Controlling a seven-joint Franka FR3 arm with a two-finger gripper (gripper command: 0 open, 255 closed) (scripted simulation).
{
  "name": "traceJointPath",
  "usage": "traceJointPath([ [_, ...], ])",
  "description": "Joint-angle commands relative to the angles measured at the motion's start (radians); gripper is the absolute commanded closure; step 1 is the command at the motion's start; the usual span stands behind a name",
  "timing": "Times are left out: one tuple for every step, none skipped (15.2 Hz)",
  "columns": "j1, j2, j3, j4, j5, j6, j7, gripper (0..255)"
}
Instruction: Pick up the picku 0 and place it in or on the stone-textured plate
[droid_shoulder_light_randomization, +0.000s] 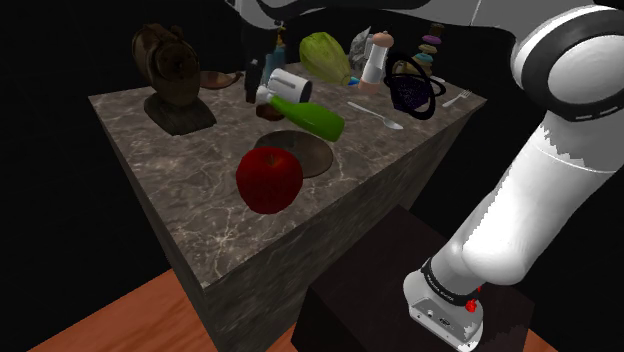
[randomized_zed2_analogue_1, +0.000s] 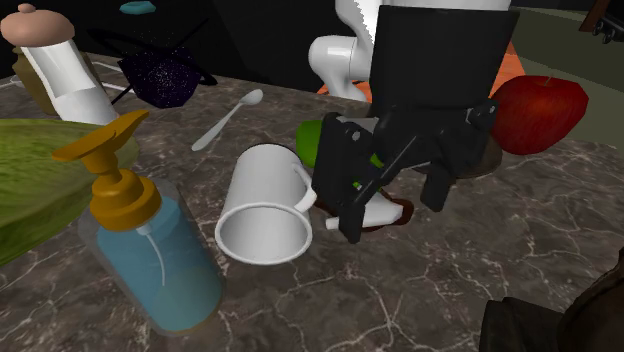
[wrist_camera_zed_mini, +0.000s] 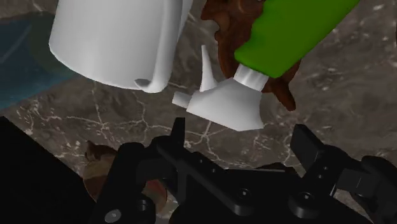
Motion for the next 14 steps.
traceJointPath([
  [-0.007,-0.09,0.017,-0.101,0.034,0.043,-0.256,0],
  [-0.009,-0.136,0.018,-0.147,0.057,0.057,-0.381,0],
  [-0.009,-0.182,0.014,-0.192,0.083,0.067,-0.51,0],
  [-0.005,-0.22,0.006,-0.226,0.104,0.074,-0.615,0],
  [-0.001,-0.216,0.004,-0.236,0.103,0.087,-0.615,0],
  [0.0,-0.213,0.003,-0.245,0.102,0.099,-0.614,0],
  [0.0,-0.209,0.004,-0.255,0.101,0.112,-0.613,0],
  [0.001,-0.205,0.005,-0.264,0.1,0.125,-0.613,0],
  [0.001,-0.201,0.005,-0.272,0.099,0.137,-0.612,0],
  [0.001,-0.197,0.006,-0.281,0.098,0.15,-0.611,0],
  [0.001,-0.193,0.007,-0.289,0.097,0.163,-0.61,0],
  [0.002,-0.19,0.007,-0.294,0.096,0.17,-0.61,0],
  [0.002,-0.19,0.007,-0.294,0.096,0.17,-0.61,0],
  [0.001,-0.19,0.007,-0.294,0.096,0.17,-0.61,0],
])
